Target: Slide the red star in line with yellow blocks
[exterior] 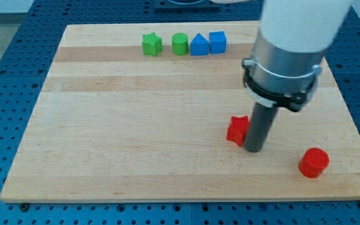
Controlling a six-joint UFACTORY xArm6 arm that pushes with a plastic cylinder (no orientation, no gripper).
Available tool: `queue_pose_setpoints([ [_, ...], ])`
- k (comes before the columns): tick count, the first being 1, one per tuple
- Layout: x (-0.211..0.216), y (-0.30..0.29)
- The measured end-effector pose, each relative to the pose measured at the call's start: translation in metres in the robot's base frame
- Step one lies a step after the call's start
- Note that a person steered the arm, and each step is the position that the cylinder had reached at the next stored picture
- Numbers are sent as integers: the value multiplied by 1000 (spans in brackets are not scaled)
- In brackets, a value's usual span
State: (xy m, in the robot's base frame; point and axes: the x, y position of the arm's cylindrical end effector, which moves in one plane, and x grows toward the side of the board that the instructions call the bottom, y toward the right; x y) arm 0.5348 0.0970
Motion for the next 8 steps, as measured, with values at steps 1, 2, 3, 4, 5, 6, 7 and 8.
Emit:
queue_pose_setpoints([
  [1,-21,-25],
  [2,-56,-34],
  [3,-86,-42],
  [4,-103,-51],
  [5,-89,-67],
  [6,-85,-107],
  [7,-112,-111],
  [8,-132,-100],
])
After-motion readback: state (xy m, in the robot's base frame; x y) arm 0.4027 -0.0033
